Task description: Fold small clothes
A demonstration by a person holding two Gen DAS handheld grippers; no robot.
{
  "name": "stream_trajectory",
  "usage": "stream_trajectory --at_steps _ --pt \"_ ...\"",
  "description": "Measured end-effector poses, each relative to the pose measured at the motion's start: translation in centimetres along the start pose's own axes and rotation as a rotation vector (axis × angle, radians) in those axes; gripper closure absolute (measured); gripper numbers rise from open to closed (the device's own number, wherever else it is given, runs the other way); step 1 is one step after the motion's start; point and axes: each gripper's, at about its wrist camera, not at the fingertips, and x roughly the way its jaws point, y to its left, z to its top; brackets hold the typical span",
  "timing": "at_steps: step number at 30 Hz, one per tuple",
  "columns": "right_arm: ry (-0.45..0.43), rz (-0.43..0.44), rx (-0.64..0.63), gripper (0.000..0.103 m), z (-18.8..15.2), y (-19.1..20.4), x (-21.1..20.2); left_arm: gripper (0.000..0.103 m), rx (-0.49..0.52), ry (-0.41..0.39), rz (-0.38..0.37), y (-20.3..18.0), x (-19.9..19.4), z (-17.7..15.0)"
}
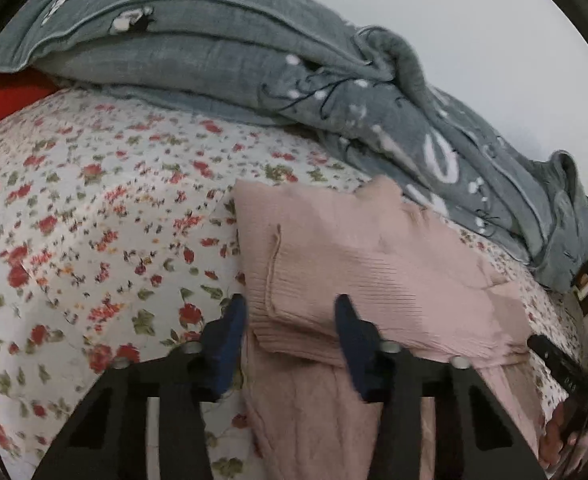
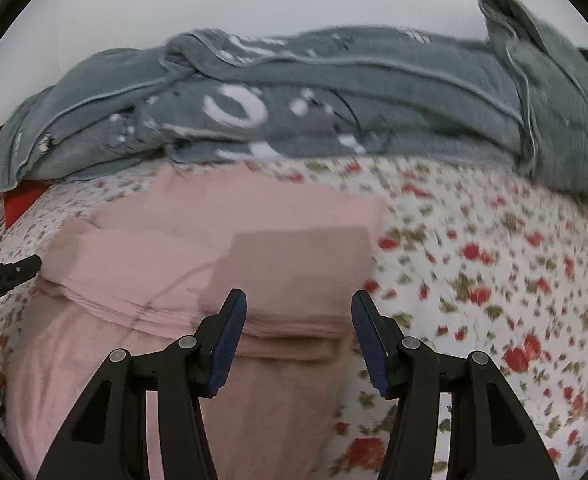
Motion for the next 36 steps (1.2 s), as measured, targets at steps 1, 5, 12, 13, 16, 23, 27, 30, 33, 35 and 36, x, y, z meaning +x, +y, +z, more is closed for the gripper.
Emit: stream_trajectory --at_steps 1,5,12,13,16,23,27,30,33,35,36 --pt "0.015 0.023 0.037 0.049 -0.3 -0.8 0.6 0.071 0.000 0.012 -0.004 0.0 0.3 -0.1" --pt "0.073 0.088 0.105 0.053 -0.2 -1.9 2.4 0.085 0.029 -0.006 0.012 -0.7 0.4 0.0" --pt "-0.054 0.118 0.069 0.084 -0.3 -1.1 -0.1 0.087 0.051 -0.028 0.055 -1.0 -0.2 -0.2" --pt "-0.001 0.090 0.073 0.084 -0.4 -1.1 1.0 0.087 0.059 -0.011 0.074 -1.0 0.1 -0.4" --pt "0.072 0.078 0.102 0.082 -0.5 -1.7 2.5 0.079 0.103 0.007 0.121 -1.4 0.7 -1.0" --pt "0.049 0.079 0.131 0.061 -1.1 -2.3 1.3 0.046 0.107 0.000 0.155 -0.7 -0.1 -1.5" --pt "-0.004 0.103 0.135 0.061 -1.5 -2.6 -1.1 0.046 0.089 -0.005 0.131 0.1 -0.6 -1.6" --pt "-0.077 0.046 0.074 0.061 -2.0 -2.1 -3.7 0.046 0.089 -0.012 0.130 0.1 -0.8 -1.6" --pt "-0.088 0.006 0.044 0.061 -3.2 -1.7 -5.9 0.046 0.100 -0.035 0.123 -0.2 -1.3 -1.8" --pt "-0.088 -0.007 0.042 0.061 -4.5 -1.6 -7.3 0.047 0.112 -0.055 0.114 -0.5 -2.1 -2.1" --pt "-0.087 -0.026 0.041 0.061 -5.3 -1.6 -8.2 0.047 0.115 -0.063 0.114 -0.6 -2.5 -2.3"
